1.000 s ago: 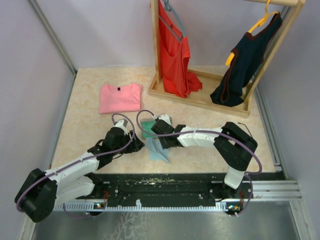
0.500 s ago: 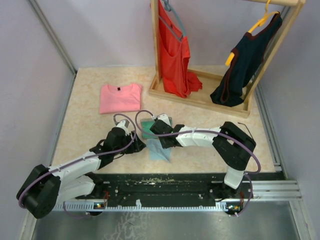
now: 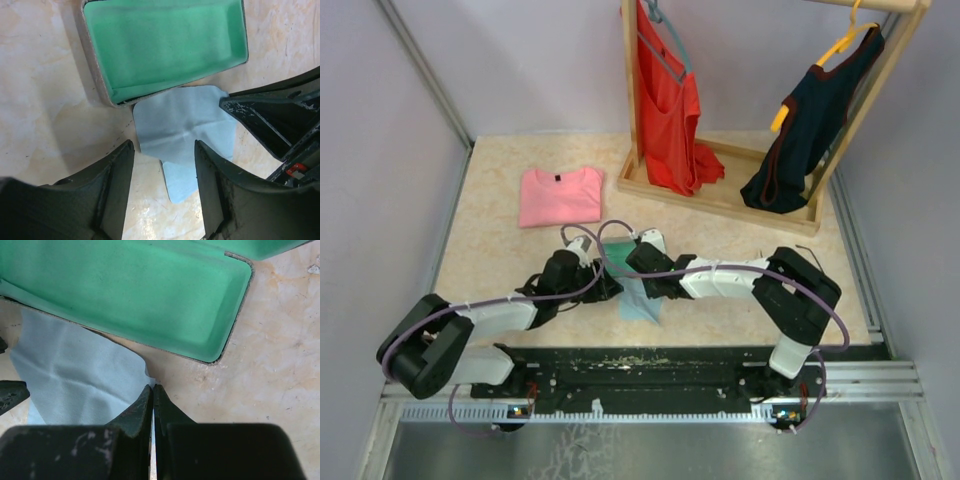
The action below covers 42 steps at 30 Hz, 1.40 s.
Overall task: Organize the sunglasses
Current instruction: Fold the glasses cleaning cloth at the center of the board.
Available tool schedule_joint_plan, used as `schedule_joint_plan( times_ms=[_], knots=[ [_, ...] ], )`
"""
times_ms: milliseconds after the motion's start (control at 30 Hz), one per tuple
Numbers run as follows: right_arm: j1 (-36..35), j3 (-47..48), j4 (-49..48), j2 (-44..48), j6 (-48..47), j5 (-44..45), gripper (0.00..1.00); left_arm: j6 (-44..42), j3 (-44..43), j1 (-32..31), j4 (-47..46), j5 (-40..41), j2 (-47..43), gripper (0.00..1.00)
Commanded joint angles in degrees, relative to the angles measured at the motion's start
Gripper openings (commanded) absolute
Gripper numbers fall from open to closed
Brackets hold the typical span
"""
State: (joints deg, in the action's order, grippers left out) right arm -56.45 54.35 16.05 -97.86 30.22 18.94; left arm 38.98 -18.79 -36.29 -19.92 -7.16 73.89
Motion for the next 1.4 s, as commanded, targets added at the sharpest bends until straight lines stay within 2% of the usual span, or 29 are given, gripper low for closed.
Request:
schedule_joint_plan(
  times_ms=[0, 333, 433, 567, 700, 933, 1200, 1367],
  knots=[
    [-0.1, -2.1, 0.7, 0.9, 1.3, -2.4, 0.0, 0.4, -0.4, -0.5, 1.7, -0.5, 2.8, 0.57],
    [-0.1, -3.0, -0.7, 2.7, 2.0, -2.9, 0.0, 2.5, 3.0, -3.3, 1.5, 1.4, 2.6, 0.4],
    [-0.1, -3.6, -1.3, 2.7, 2.2, -3.5, 0.0, 2.8, 3.6, -3.9, 0.5, 1.4, 3.3, 0.31],
    [-0.1, -4.9, -1.9, 5.8, 2.2, -3.5, 0.0, 3.1, 4.1, -4.6, 0.3, 1.4, 3.1, 0.1],
    [-0.1, -6.3, -2.6, 7.9, 1.4, -3.6, 0.0, 3.7, 4.9, -6.1, 2.0, 1.9, 0.8, 0.0],
    [-0.5, -10.0, -4.0, 13.5, 0.8, -3.9, 0.0, 7.9, 7.4, -11.1, 6.7, 4.4, -7.1, 0.03],
    [-0.5, -14.7, -6.5, 16.5, -1.1, -6.3, 0.0, 11.6, 8.8, -13.4, 14.0, 7.9, -17.0, 0.44],
    [-0.5, -14.9, -5.8, 16.3, -1.5, -6.4, 0.0, 10.5, 6.5, -13.4, 19.8, 15.5, -22.2, 0.54]
  ],
)
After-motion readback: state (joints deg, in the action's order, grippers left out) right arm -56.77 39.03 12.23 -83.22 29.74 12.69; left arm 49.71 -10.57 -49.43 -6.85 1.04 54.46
